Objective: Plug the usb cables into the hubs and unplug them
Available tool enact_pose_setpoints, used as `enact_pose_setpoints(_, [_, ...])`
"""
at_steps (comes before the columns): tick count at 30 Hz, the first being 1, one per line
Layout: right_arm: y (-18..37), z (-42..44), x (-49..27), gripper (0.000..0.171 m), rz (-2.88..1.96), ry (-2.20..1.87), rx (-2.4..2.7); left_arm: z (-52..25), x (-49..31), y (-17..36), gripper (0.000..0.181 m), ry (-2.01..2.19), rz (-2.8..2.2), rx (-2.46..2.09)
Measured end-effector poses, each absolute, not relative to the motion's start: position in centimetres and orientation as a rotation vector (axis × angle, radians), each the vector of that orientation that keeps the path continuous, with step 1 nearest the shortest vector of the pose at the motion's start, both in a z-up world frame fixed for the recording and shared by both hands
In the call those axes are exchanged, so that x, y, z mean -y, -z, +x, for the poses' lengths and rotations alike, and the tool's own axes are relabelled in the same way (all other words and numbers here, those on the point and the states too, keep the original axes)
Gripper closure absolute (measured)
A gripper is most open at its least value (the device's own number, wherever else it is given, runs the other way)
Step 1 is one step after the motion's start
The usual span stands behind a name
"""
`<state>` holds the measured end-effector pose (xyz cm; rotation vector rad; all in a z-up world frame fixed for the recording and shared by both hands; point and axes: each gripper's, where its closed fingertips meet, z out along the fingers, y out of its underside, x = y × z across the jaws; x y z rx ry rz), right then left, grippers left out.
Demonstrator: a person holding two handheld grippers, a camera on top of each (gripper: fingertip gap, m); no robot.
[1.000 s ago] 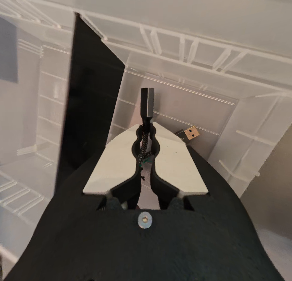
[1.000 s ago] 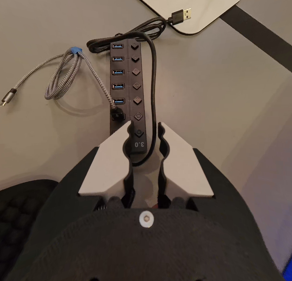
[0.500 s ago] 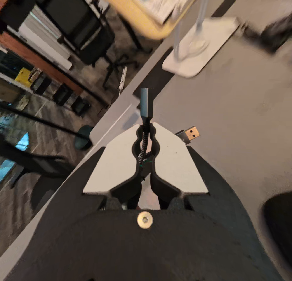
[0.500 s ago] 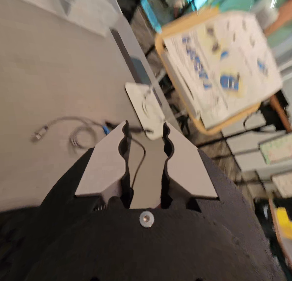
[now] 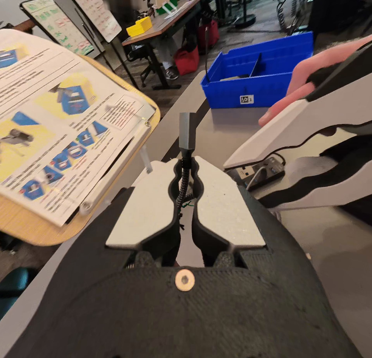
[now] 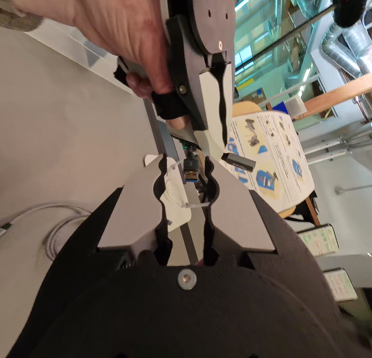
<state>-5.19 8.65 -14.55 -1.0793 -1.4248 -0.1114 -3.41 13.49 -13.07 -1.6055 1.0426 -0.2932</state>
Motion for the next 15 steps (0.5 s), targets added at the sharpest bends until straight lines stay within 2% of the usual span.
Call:
enact_pose_setpoints(5, [16.2, -2.9, -11.2, 0.141, -1.158, 0.184, 1.418, -0.7, -14.8, 13.5, 0.173, 0.381, -1.562, -1.061])
enact_pose_setpoints(8, [16.6, -2.4, -12.1, 0.156, -1.166, 0.203, 1.401, -0.4, -15.3, 14.2, 0.173, 0.414, -1.559, -1.061])
enact_pose_setpoints(15, [17.2, -2.7, -12.3, 0.157, -1.216, 0.079, 1.374, -0.7, -15.9, 15.2, 0.173, 0.487, -1.569, -1.043])
